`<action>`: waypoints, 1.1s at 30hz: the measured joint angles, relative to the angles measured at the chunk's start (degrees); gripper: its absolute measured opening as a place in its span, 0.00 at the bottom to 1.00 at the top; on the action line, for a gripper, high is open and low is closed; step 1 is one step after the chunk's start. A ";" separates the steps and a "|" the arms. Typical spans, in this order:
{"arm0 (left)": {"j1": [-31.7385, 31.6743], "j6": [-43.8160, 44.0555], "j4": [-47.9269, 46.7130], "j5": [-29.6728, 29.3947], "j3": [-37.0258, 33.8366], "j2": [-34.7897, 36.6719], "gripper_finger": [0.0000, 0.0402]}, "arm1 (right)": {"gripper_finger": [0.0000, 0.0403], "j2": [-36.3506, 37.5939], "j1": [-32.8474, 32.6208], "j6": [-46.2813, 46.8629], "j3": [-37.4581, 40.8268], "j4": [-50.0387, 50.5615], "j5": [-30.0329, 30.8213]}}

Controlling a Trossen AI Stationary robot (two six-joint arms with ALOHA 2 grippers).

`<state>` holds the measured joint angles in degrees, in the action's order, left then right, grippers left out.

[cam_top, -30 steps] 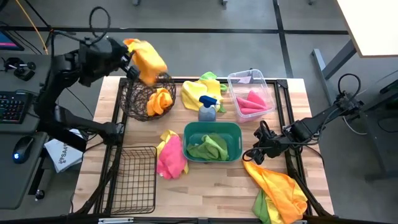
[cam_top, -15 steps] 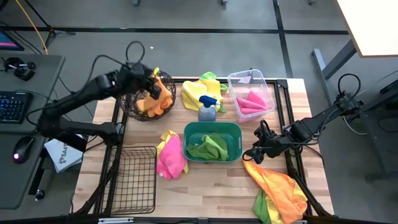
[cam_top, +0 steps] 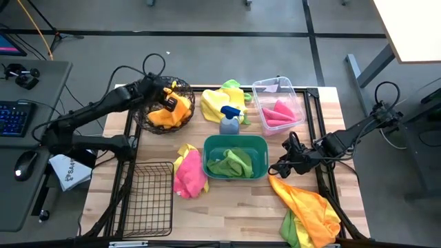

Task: Sort microfiber towel by color & place in baskets
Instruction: Put the orange towel into the circular wire basket, then put the yellow towel into the wire basket

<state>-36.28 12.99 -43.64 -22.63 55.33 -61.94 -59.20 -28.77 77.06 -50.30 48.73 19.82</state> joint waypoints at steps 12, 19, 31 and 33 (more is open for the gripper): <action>-6.51 -2.79 -6.24 7.12 -2.04 -6.57 0.18 | 0.80 0.00 4.11 -0.79 0.00 -0.09 0.00; -7.32 0.30 -12.31 16.45 5.93 -6.54 0.39 | 0.80 0.00 6.82 -4.03 0.00 -0.15 -0.76; -4.17 2.89 -9.32 27.69 22.17 -5.94 0.50 | 0.80 5.24 10.42 -11.63 0.00 -0.11 -3.98; -3.12 2.54 -8.95 26.42 22.17 -5.81 0.50 | 0.80 6.30 10.42 -11.58 0.00 0.37 -3.94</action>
<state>-39.40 15.52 -52.59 3.79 77.50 -67.75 -52.90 -18.35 65.47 -50.30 49.10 15.88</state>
